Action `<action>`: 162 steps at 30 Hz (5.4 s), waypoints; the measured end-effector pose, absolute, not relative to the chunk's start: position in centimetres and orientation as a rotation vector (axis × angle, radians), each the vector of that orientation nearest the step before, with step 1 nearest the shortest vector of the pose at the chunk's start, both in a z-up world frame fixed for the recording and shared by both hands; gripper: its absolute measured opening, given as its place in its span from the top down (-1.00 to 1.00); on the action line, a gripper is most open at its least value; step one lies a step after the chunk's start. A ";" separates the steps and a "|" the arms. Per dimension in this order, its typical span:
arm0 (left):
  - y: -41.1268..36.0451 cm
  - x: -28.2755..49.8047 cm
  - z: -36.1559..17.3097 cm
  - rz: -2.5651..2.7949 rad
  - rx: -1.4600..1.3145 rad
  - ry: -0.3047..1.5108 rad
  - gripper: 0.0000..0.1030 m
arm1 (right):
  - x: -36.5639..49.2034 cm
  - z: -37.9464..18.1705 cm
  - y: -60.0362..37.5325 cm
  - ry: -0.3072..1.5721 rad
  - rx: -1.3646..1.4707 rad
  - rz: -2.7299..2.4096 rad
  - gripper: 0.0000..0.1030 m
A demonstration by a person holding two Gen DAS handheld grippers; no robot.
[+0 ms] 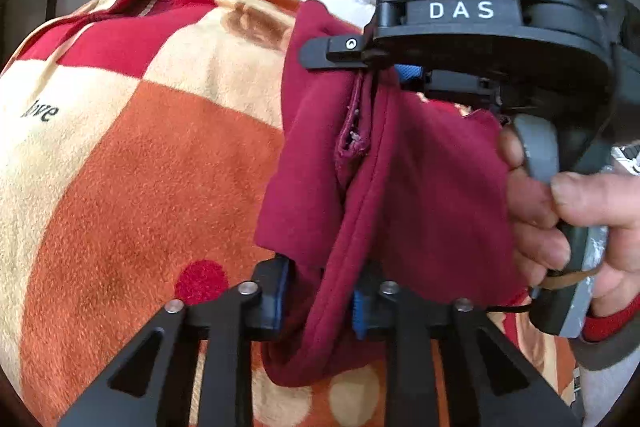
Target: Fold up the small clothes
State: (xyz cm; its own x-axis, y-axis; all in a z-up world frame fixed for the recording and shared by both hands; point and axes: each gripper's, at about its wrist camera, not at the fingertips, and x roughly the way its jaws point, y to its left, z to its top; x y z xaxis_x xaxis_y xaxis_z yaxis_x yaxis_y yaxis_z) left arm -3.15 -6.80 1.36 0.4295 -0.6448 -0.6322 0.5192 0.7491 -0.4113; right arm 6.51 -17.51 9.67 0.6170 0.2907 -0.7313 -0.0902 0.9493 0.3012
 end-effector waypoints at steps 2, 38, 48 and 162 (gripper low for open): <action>-6.9 -3.9 1.7 -0.731 -0.148 0.832 0.61 | 6.2 9.8 -17.9 0.874 0.271 0.229 0.47; -32.2 -13.9 7.5 -1.002 0.164 0.756 0.23 | -6.8 10.8 -44.2 0.818 0.363 -0.148 0.96; -24.5 -16.4 11.3 -1.046 0.157 0.646 -0.41 | -11.1 12.4 -44.2 0.728 0.547 -0.029 -0.10; -25.8 -11.4 3.0 -0.753 0.153 0.838 -0.58 | -14.5 14.2 -36.9 0.736 0.218 -0.232 0.39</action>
